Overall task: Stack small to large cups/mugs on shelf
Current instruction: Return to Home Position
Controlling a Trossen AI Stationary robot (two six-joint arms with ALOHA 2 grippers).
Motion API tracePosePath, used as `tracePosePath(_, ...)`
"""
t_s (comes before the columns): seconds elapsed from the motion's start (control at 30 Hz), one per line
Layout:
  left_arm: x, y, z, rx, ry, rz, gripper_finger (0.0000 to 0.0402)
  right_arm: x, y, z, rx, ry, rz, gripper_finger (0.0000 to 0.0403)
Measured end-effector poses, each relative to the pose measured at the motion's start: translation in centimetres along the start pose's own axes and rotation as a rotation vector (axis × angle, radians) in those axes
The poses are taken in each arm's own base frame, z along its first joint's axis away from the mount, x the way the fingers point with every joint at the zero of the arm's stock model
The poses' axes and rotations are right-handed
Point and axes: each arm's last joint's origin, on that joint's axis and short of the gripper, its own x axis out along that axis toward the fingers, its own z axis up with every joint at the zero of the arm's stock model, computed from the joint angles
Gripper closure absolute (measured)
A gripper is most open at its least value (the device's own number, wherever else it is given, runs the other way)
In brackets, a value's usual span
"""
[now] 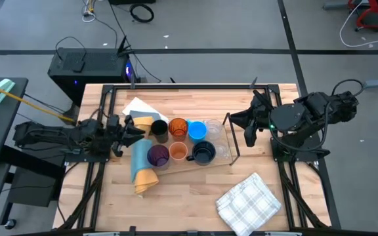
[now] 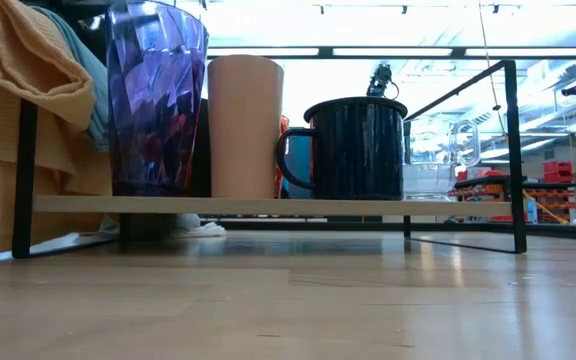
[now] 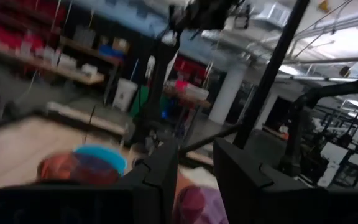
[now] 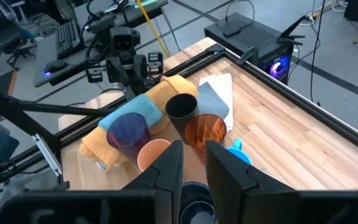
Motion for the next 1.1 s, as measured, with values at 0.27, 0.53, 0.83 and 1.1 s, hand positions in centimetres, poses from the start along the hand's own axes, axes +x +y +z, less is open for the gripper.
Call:
tracePosePath(0.27,-1.8,-0.5,1.5,0.070,-0.130,-0.030,0.0292,0.0,0.0,0.0,0.020,-0.001,-0.001,0.0329)
tracePosePath(0.53,-3.3,-0.5,1.6,0.088,-0.136,-0.025,0.0292,0.4,-0.6,0.4,0.038,-0.011,-0.034,0.0329)
tracePosePath(0.83,-3.7,-0.1,0.8,0.079,-0.061,0.012,0.0299,0.5,-0.7,0.5,0.038,-0.014,-0.043,0.0329)
tracePosePath(1.1,-3.8,0.6,-0.9,0.103,0.128,0.067,0.0313,0.5,-0.7,0.5,0.028,-0.014,-0.043,0.0329)
